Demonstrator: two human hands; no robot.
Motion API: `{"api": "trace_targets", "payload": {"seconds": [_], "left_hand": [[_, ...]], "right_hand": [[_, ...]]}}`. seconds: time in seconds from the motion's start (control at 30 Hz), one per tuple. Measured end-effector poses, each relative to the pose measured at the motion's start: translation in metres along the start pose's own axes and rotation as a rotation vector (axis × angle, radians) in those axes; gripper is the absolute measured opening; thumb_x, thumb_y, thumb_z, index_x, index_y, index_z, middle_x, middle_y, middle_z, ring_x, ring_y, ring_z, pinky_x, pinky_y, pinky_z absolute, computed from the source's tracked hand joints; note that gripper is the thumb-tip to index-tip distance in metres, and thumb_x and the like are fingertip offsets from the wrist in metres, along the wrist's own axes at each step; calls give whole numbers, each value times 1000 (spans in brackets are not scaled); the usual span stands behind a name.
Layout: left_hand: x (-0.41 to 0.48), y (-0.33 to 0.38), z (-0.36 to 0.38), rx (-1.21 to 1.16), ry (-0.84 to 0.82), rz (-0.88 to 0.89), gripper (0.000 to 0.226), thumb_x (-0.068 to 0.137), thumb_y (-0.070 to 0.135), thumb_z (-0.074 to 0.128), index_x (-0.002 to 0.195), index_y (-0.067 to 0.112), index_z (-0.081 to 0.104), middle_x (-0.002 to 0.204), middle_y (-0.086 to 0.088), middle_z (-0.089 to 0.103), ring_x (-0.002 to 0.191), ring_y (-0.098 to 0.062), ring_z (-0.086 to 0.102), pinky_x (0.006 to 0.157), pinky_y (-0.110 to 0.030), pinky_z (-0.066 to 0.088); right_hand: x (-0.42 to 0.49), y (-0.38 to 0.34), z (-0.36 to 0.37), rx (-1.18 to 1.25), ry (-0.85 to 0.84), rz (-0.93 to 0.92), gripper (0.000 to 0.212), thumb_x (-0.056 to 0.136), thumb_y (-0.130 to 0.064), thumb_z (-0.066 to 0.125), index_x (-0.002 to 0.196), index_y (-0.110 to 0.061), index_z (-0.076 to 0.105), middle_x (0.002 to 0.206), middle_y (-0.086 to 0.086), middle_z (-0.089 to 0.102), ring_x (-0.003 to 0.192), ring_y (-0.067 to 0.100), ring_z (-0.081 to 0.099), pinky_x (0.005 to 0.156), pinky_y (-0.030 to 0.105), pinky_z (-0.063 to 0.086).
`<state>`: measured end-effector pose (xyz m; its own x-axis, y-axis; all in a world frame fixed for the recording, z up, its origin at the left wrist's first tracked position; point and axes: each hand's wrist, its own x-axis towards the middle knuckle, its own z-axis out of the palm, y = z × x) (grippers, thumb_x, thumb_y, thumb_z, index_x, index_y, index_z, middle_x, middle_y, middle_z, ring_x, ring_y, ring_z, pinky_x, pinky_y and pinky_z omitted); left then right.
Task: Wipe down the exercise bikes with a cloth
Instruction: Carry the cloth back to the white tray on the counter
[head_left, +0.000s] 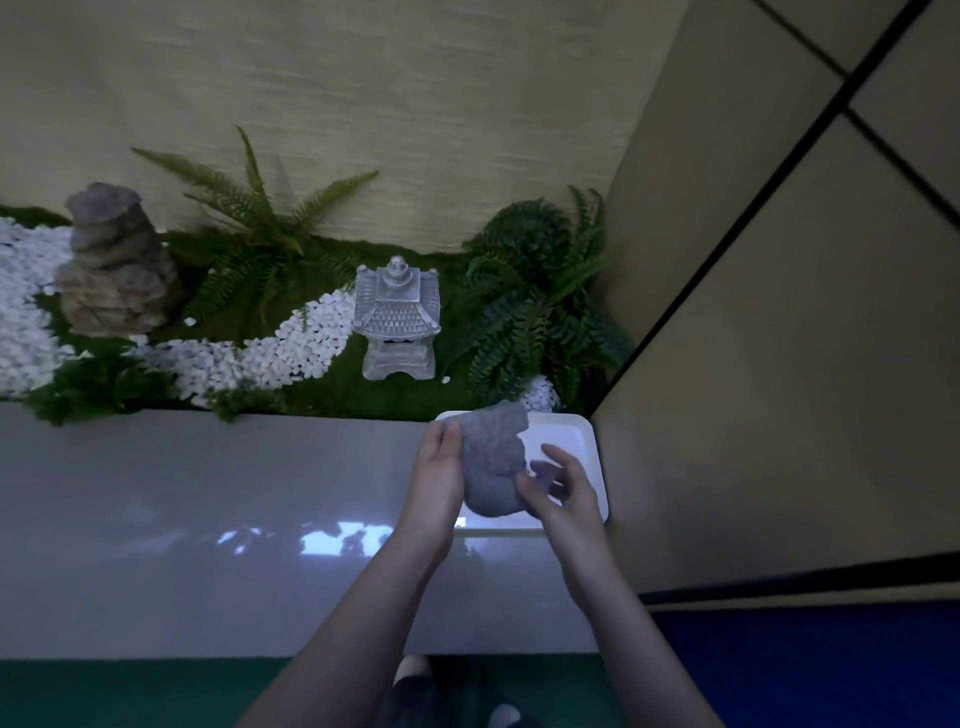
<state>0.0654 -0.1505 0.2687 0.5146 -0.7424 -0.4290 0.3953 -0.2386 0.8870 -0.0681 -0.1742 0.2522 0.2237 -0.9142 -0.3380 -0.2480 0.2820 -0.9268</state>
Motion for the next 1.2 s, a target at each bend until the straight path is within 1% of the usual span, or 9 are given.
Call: {"api": "trace_targets", "payload": {"seconds": [0.13, 0.3, 0.4, 0.47, 0.57, 0.7, 0.83, 1.03, 1.2], "left_hand": [[19, 0, -3, 44, -17, -15, 31, 102, 31, 37, 115, 11, 56, 108, -7, 62, 99, -19, 60, 75, -30, 49], [36, -4, 2, 97, -55, -20, 26, 101, 28, 39, 107, 12, 59, 98, 0, 63, 91, -11, 61, 74, -25, 49], [43, -16, 6, 141, -87, -32, 23, 100, 28, 41, 96, 17, 61, 92, 0, 66, 86, -13, 63, 74, -28, 50], [50, -27, 8, 233, -75, 1, 24, 100, 30, 41, 89, 20, 59, 84, 1, 65, 80, -12, 62, 68, -23, 48], [64, -50, 11, 519, 42, 139, 21, 100, 31, 39, 88, 21, 53, 75, 8, 58, 71, -6, 56, 54, -9, 39], [82, -83, 21, 704, 128, 185, 18, 100, 37, 33, 92, 26, 43, 68, 3, 55, 64, -12, 54, 50, -24, 36], [108, -117, 33, 736, 148, 155, 19, 100, 41, 30, 93, 27, 41, 67, 0, 56, 67, -22, 58, 60, -37, 47], [163, -180, 46, 854, 125, 146, 22, 101, 37, 30, 99, 18, 42, 59, -4, 51, 62, -27, 55, 55, -36, 41], [208, -235, 53, 927, 79, 113, 23, 100, 40, 27, 101, 20, 38, 72, -14, 58, 69, -34, 57, 62, -43, 49]], "right_hand": [[10, 15, -7, 52, -33, 183, 41, 87, -28, 67, 126, -26, 53, 118, -5, 60, 107, 9, 58, 92, 31, 49], [32, 17, -11, 176, -221, 179, 69, 73, -69, 61, 128, -29, 56, 130, -13, 59, 121, 4, 53, 106, 33, 38], [44, 21, -1, 289, -259, 234, 64, 77, -61, 60, 125, -18, 59, 121, -2, 67, 115, 13, 61, 100, 36, 47], [53, 28, 5, 328, -172, 222, 51, 83, -53, 60, 121, -18, 60, 115, 0, 69, 108, 15, 64, 94, 36, 52], [69, 42, 9, 176, 17, 96, 19, 93, -40, 54, 101, -22, 56, 98, -10, 68, 93, 5, 65, 78, 24, 53], [98, 58, 11, -26, 106, -6, 23, 97, -35, 49, 81, -20, 40, 66, -16, 58, 62, -2, 56, 57, 19, 45], [136, 86, 4, -120, 125, 14, 17, 96, -32, 51, 93, -17, 47, 78, 1, 62, 71, 12, 60, 66, 35, 47], [188, 150, -7, -427, 76, -1, 18, 99, -40, 40, 100, -21, 37, 79, 3, 58, 72, 19, 59, 51, 29, 39], [234, 204, -10, -663, 25, 17, 20, 100, -40, 34, 108, -22, 33, 86, 11, 59, 79, 32, 58, 63, 35, 42]]}}
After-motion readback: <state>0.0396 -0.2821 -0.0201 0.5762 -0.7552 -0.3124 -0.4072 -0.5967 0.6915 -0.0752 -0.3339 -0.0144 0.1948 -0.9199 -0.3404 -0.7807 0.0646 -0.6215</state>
